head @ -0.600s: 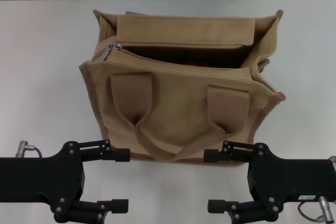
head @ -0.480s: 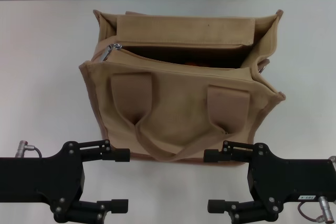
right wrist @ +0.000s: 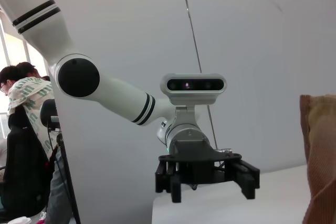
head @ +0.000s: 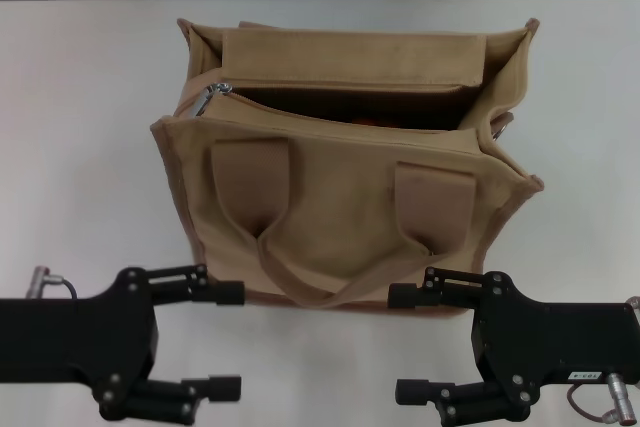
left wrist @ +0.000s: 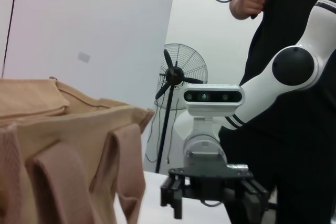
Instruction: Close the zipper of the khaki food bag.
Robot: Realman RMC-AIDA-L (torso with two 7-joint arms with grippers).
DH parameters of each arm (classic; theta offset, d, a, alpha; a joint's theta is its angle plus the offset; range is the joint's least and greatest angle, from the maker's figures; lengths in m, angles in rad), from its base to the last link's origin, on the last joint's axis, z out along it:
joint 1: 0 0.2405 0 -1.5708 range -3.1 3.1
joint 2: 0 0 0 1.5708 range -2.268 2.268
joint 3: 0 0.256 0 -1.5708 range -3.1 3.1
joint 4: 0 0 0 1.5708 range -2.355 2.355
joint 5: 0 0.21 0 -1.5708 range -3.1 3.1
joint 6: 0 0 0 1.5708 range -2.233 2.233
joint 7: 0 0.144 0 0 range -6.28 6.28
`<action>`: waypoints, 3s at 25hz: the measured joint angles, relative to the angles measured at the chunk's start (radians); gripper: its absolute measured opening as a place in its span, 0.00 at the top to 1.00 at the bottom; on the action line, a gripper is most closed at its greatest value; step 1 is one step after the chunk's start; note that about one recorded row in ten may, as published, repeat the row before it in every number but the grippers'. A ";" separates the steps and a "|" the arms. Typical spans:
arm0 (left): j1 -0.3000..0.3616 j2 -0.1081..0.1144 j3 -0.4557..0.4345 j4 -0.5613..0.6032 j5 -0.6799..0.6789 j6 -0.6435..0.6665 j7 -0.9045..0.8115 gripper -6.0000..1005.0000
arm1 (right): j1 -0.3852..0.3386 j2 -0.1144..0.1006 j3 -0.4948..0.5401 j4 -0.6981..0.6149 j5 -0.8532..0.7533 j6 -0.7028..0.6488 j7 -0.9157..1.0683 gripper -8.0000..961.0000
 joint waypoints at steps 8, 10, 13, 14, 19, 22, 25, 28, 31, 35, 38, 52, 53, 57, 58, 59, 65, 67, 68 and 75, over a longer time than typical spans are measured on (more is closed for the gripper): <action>0.017 0.043 -0.140 -0.001 0.001 0.061 -0.020 0.19 | 0.000 0.000 0.000 0.000 0.000 0.000 0.000 0.15; 0.031 0.069 -0.200 0.004 0.000 0.072 -0.038 0.19 | 0.000 0.000 0.000 0.000 0.000 -0.002 0.000 0.15; 0.041 0.088 -0.256 0.005 0.002 0.059 -0.041 0.19 | 0.000 0.000 0.000 0.000 0.000 -0.003 0.000 0.15; 0.043 0.094 -0.272 0.004 0.002 0.053 -0.041 0.19 | 0.000 0.000 0.000 0.000 0.000 -0.004 0.000 0.15; 0.044 0.109 -0.345 0.015 0.003 -0.054 -0.041 0.22 | 0.000 0.000 0.000 0.000 0.000 -0.006 0.000 0.15; 0.032 0.112 -0.342 0.019 0.004 -0.099 -0.041 0.24 | 0.000 0.000 0.000 0.000 0.000 -0.007 0.004 0.15; -0.002 0.097 -0.345 0.022 0.032 -0.175 -0.024 0.25 | 0.000 0.000 0.000 0.000 0.000 -0.009 0.008 0.15; -0.030 0.079 -0.347 0.023 0.054 -0.212 -0.013 0.27 | 0.000 0.000 0.000 0.000 0.000 -0.009 0.009 0.15; -0.064 0.061 -0.346 0.023 0.095 -0.254 -0.006 0.29 | -0.001 0.000 0.001 0.000 0.000 -0.009 0.010 0.15; -0.116 0.031 -0.341 0.023 0.134 -0.289 -0.002 0.32 | -0.003 0.000 0.002 0.000 0.000 -0.009 0.010 0.15; -0.133 0.020 -0.343 0.023 0.150 -0.296 -0.002 0.34 | -0.003 0.000 0.002 0.000 0.001 -0.009 0.010 0.15; -0.148 -0.015 -0.412 0.025 0.149 -0.311 0.028 0.38 | 0.002 0.000 0.002 0.000 0.003 -0.011 0.012 0.15; -0.146 -0.015 -0.421 0.026 0.148 -0.304 0.028 0.42 | 0.002 0.000 0.002 0.000 0.003 -0.011 0.012 0.15; -0.142 -0.014 -0.427 0.026 0.148 -0.287 0.028 0.60 | 0.004 0.000 0.002 0.000 0.005 -0.011 0.012 0.15; -0.142 -0.014 -0.427 0.026 0.148 -0.287 0.028 0.64 | 0.005 0.000 0.002 0.000 0.006 -0.011 0.012 0.15; -0.141 -0.014 -0.427 0.026 0.148 -0.286 0.028 0.68 | 0.005 0.000 0.002 0.000 0.009 -0.011 0.012 0.15; -0.141 -0.015 -0.432 0.032 0.147 -0.266 0.028 0.85 | 0.005 0.000 0.002 0.000 0.014 -0.011 0.012 0.15; -0.141 -0.015 -0.439 0.032 0.147 -0.253 0.028 0.89 | 0.005 0.000 0.002 0.000 0.015 -0.013 0.012 0.15; -0.142 -0.015 -0.448 0.032 0.147 -0.239 0.028 0.91 | 0.005 0.000 0.002 0.000 0.016 -0.016 0.012 0.15; -0.185 -0.017 -0.519 0.034 0.146 -0.151 -0.038 0.97 | 0.004 0.000 0.002 0.000 0.028 -0.036 0.018 0.15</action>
